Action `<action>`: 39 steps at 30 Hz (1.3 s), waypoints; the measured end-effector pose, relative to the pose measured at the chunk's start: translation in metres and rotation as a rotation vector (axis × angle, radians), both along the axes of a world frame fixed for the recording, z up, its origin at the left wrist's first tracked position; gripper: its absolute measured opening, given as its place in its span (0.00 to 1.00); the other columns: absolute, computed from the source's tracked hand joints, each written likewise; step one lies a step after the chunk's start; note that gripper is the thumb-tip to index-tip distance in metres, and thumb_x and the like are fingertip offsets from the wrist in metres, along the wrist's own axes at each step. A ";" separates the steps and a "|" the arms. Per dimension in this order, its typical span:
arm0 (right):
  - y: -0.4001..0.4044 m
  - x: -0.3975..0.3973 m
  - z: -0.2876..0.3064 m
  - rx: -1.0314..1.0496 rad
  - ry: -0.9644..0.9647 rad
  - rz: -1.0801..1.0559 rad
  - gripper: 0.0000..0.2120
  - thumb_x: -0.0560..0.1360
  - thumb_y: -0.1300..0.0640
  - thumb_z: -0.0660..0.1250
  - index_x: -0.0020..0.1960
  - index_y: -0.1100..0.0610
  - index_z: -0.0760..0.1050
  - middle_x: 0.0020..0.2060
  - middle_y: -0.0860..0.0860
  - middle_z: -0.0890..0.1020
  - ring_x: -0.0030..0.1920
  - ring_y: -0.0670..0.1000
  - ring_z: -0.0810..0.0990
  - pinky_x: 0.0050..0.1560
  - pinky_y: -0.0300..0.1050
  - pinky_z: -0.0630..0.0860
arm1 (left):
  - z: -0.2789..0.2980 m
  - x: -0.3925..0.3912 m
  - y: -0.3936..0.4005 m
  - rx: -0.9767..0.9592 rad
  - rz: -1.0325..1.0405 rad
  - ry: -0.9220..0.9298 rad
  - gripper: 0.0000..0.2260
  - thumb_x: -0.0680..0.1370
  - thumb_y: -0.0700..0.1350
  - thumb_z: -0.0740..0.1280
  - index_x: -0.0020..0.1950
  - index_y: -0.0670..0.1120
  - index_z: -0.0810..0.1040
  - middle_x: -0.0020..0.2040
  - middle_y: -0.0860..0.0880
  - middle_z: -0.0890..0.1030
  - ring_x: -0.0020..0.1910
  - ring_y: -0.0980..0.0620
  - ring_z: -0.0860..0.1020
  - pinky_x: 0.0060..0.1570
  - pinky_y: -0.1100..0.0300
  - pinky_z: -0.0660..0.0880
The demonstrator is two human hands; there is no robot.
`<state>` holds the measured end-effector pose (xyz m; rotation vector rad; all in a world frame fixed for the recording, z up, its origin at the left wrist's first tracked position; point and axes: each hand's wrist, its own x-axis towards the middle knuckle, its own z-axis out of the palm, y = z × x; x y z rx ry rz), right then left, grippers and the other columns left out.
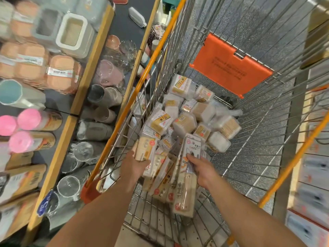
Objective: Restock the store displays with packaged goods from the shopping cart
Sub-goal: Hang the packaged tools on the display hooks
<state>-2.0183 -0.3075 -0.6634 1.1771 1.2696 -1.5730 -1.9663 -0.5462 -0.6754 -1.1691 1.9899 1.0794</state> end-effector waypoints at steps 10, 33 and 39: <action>0.001 0.007 -0.005 0.084 -0.011 0.078 0.14 0.73 0.62 0.74 0.57 0.63 0.80 0.49 0.61 0.85 0.53 0.63 0.83 0.57 0.66 0.78 | -0.007 -0.003 0.004 -0.093 -0.071 -0.042 0.17 0.67 0.54 0.78 0.47 0.44 0.80 0.42 0.48 0.83 0.41 0.46 0.83 0.38 0.56 0.79; -0.021 -0.039 0.166 -0.153 0.411 0.749 0.18 0.72 0.57 0.75 0.59 0.60 0.75 0.38 0.54 0.85 0.34 0.51 0.83 0.42 0.50 0.79 | 0.208 0.047 0.010 0.569 0.053 0.351 0.28 0.71 0.45 0.77 0.68 0.53 0.71 0.66 0.53 0.76 0.56 0.60 0.77 0.56 0.72 0.71; -0.038 0.024 0.231 -0.265 0.507 0.916 0.04 0.78 0.62 0.68 0.50 0.62 0.77 0.30 0.52 0.82 0.26 0.47 0.80 0.26 0.38 0.76 | 0.261 0.144 0.035 0.479 0.629 0.722 0.19 0.71 0.39 0.76 0.60 0.47 0.76 0.53 0.42 0.81 0.35 0.54 0.83 0.34 0.63 0.78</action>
